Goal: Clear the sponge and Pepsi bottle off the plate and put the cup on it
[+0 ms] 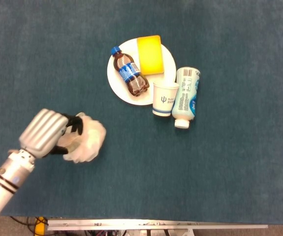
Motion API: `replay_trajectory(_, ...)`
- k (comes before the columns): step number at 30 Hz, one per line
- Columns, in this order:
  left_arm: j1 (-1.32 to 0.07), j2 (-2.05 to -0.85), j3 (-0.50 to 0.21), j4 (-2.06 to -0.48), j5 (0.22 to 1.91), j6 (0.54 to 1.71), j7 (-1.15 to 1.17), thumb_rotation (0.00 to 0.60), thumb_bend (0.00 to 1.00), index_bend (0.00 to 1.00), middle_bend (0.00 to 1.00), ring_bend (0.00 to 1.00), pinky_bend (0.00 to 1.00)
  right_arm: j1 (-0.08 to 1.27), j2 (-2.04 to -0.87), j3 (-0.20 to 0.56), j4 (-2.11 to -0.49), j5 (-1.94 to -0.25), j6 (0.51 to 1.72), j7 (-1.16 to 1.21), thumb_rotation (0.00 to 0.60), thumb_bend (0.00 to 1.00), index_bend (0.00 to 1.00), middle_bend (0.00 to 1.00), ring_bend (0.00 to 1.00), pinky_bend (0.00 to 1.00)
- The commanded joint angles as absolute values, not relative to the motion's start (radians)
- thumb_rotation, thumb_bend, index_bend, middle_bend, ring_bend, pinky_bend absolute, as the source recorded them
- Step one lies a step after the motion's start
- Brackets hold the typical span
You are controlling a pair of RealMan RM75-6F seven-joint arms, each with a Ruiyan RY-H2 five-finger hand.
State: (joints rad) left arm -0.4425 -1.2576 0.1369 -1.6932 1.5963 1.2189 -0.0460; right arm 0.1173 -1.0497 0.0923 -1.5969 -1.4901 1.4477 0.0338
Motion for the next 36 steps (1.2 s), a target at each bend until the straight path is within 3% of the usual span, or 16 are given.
replay_trajectory(1,-0.429,-1.233,0.154,-1.705,1.586,1.202,-0.036,0.600,0.31,0.54,0.61,0.64,0.68,0.121,-1.052,0.090,-1.598,-1.494,1.444,0.031,0.600,0.06,0.33,0.40,0.26,0.28)
replay_trajectory(4,-0.426,-1.216,0.161,-1.709,1.563,1.170,-0.011,0.600,0.31,0.52,0.58,0.62,0.68,0.126,-1.052,0.088,-1.600,-1.504,1.440,0.028,0.600,0.06,0.33,0.40,0.26,0.28)
replay_trajectory(7,-0.434,-1.189,0.166,-1.735,1.526,1.119,0.023,0.600,0.30,0.36,0.43,0.43,0.63,0.133,-1.048,0.083,-1.606,-1.519,1.435,0.019,0.600,0.06,0.33,0.40,0.26,0.28)
replay_trajectory(10,-0.445,-1.157,0.162,-1.775,1.486,1.077,0.062,0.600,0.30,0.12,0.20,0.13,0.36,0.145,-1.043,0.079,-1.615,-1.539,1.426,0.008,0.600,0.06,0.33,0.40,0.26,0.28)
replay_trajectory(13,-0.443,-1.140,0.152,-1.801,1.465,1.071,0.082,0.600,0.30,0.03,0.11,0.02,0.24,0.167,-1.035,0.074,-1.628,-1.567,1.404,-0.013,0.600,0.06,0.33,0.40,0.26,0.28)
replay_trajectory(17,-0.431,-1.122,0.137,-1.819,1.454,1.091,0.085,0.600,0.30,0.00,0.07,0.00,0.20,0.214,-1.021,0.073,-1.651,-1.603,1.352,-0.022,0.600,0.06,0.33,0.40,0.26,0.28)
replay_trajectory(28,-0.358,-1.052,0.102,-1.862,1.504,1.245,0.066,0.600,0.30,0.00,0.06,0.00,0.19,0.408,-1.022,0.095,-1.667,-1.671,1.130,-0.118,0.600,0.04,0.31,0.40,0.26,0.28)
replay_trajectory(36,-0.306,-1.010,0.102,-1.880,1.533,1.313,0.053,0.600,0.30,0.00,0.06,0.00,0.19,0.543,-1.089,0.121,-1.654,-1.662,0.981,-0.212,0.600,0.00,0.23,0.34,0.22,0.30)
